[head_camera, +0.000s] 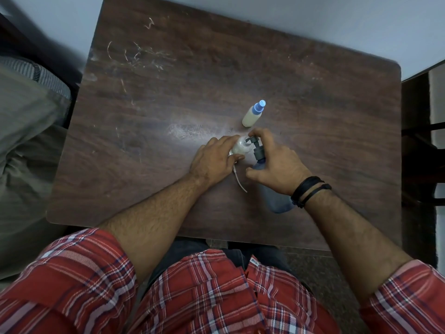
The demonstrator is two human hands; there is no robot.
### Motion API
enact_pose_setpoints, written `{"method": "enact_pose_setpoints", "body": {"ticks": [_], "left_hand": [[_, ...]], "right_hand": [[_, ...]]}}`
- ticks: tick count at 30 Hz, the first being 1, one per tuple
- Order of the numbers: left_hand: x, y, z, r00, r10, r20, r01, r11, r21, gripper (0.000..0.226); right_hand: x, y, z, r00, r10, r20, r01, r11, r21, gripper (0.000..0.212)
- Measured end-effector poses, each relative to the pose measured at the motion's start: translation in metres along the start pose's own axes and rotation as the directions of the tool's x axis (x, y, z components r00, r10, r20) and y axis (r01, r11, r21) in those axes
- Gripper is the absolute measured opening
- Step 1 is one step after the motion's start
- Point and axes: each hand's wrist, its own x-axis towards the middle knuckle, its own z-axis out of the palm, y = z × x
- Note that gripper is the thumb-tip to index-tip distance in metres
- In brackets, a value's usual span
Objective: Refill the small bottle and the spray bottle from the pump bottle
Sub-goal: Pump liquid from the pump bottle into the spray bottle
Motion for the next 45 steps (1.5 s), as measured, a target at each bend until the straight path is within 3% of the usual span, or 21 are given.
{"method": "enact_pose_setpoints", "body": {"ticks": [5,15,23,33,45], "left_hand": [[-0.0015,0.0016,-0.0003,1.0,0.008,0.001,-0.008,1.0,0.002,0.05],[-0.0014,0.0024,-0.001,1.0,0.002,0.004,-0.002,1.0,-0.003,0.05],[-0.0009,0.001,0.0001,1.0,0.005,-0.003,-0.005,1.0,0.007,0.05],[-0.0014,0.0007,0.0011,1.0,0.0,-0.006,0.0,1.0,0.0,0.051],[-0.002,0.0021,-0.0005,1.0,0.011,-0.006,-0.011,1.0,-0.003,0.05]], "right_hand": [[-0.0001,0.0006,-0.0015,1.0,0.007,0.005,-0.008,0.999,0.041,0.056],[-0.0023,-0.0014,-0.003,0.999,0.019,0.031,-0.019,1.0,-0.001,0.071],[0.0002,0.0013,-0.0029,0.999,0.015,0.04,-0.015,1.0,0.005,0.057],[-0.0021,-0.0003,-0.0012,1.0,0.002,0.002,-0.002,1.0,-0.028,0.071],[-0.0003,-0.0033,-0.0012,0.999,0.025,-0.023,-0.025,1.0,0.012,0.062]]}}
